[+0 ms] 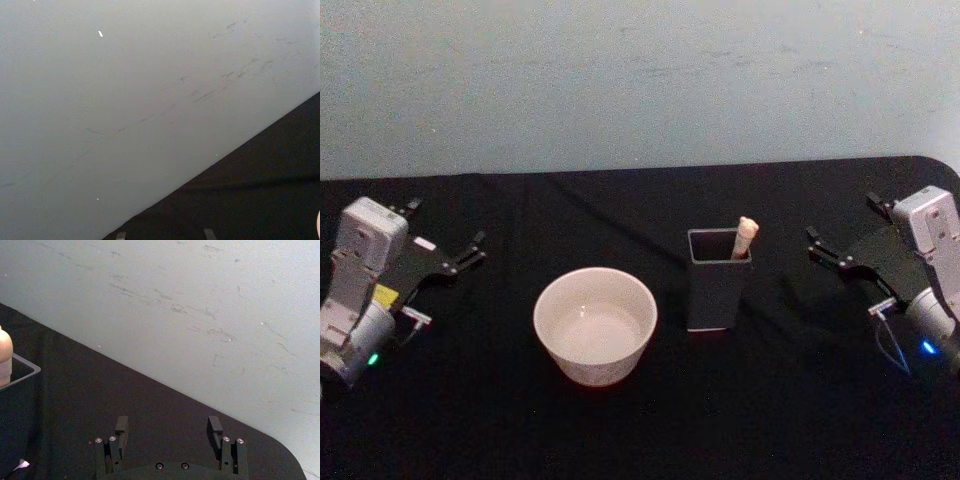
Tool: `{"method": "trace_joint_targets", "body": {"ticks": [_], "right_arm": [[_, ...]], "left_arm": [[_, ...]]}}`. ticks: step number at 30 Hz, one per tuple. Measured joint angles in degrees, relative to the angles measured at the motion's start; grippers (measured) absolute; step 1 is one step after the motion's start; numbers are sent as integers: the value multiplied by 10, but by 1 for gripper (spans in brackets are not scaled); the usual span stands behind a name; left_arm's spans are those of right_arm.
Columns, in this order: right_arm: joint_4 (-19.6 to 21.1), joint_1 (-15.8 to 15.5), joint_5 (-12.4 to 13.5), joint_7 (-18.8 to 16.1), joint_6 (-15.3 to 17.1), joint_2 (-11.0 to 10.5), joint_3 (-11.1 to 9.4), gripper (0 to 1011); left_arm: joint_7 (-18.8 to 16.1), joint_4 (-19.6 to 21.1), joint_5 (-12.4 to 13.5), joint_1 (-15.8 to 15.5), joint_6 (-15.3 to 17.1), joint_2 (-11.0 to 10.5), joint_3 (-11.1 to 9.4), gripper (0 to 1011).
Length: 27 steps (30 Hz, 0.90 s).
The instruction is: Pick up the stirring spoon with one hand, stir inside the cup, then place it back in its original position.
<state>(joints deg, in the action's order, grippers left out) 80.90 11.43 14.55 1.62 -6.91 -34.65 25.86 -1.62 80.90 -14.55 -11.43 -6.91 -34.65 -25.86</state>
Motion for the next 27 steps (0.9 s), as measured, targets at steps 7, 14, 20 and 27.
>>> {"method": "trace_joint_targets", "body": {"ticks": [7,14,20,27], "right_arm": [[0,0,0,0,0,0,0,1002],[0,0,0,0,0,0,0,1002],[0,0,0,0,0,0,0,1002],[0,0,0,0,0,0,0,1002]], "left_arm": [[0,0,0,0,0,0,0,1001],[0,0,0,0,0,0,0,1001],[0,0,0,0,0,0,0,1001],[0,0,0,0,0,0,0,1001]]}}
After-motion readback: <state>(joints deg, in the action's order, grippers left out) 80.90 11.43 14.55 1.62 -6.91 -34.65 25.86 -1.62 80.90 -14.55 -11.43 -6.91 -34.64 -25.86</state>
